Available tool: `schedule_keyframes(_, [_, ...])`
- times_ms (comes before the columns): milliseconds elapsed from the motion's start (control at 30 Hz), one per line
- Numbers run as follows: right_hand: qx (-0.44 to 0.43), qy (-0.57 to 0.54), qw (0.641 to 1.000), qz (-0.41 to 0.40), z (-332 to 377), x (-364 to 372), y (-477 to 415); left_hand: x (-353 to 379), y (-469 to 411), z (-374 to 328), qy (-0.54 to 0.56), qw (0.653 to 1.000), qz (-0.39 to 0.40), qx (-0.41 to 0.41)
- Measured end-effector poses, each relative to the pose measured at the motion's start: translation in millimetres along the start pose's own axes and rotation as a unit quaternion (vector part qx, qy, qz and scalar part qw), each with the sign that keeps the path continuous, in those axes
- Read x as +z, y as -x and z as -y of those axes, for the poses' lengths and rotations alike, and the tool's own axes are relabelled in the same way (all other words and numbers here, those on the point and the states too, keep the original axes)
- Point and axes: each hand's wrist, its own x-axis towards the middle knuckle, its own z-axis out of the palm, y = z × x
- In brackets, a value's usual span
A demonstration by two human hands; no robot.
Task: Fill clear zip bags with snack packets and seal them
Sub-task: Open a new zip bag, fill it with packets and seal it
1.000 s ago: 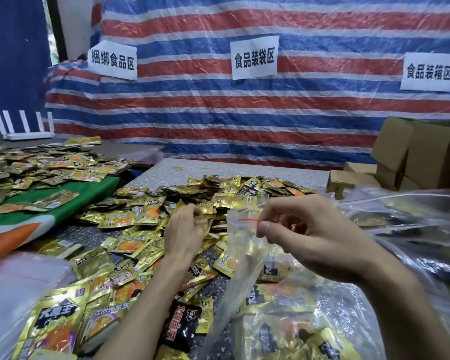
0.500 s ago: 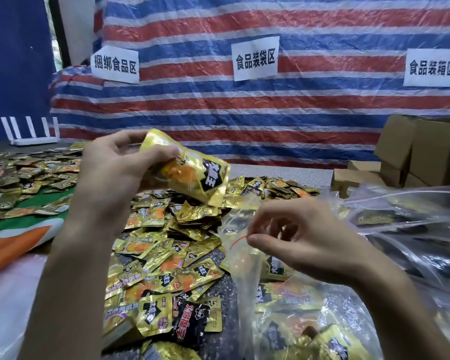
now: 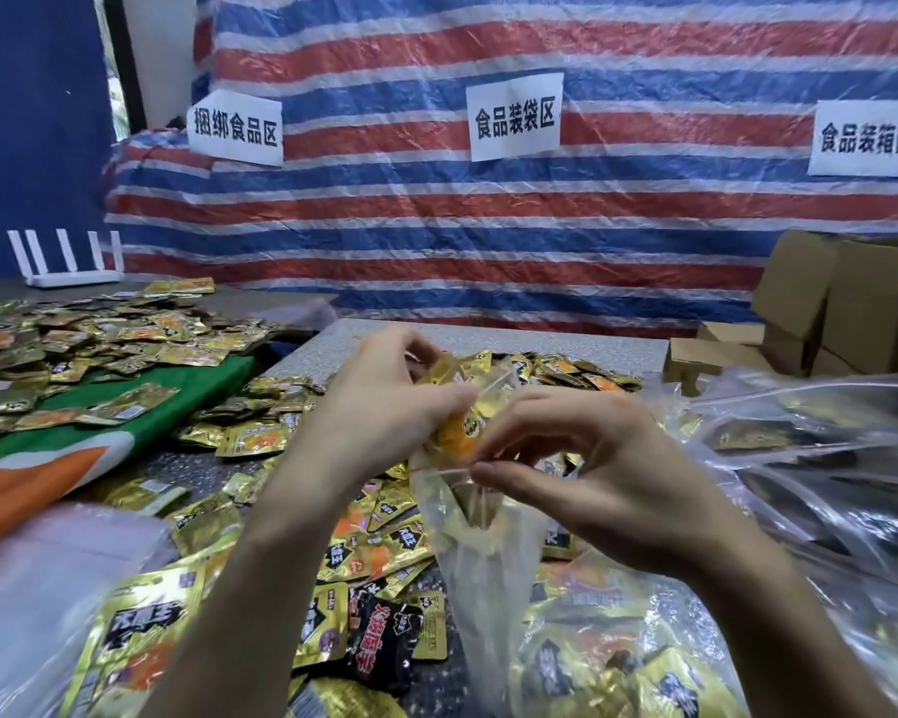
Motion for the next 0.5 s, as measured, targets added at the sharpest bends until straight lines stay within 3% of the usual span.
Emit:
schedule_keyframes(133, [0.006,0.001,0.999,-0.036,-3.7,-1.3,0.3,0.5,5.1,-8.2,-0.024,0.998,0.017,0.057])
schedule_keyframes(267, [0.013,0.011,0.998,-0.059,-4.6,-5.5,0.9,2.3,3.2,-6.8,-0.013,0.998,0.026,0.047])
schedule_keyframes(500, [0.04,0.015,0.997,-0.063,-1.7,-10.2,2.9,-2.8,-4.9,1.5,0.107,0.993,0.014,0.039])
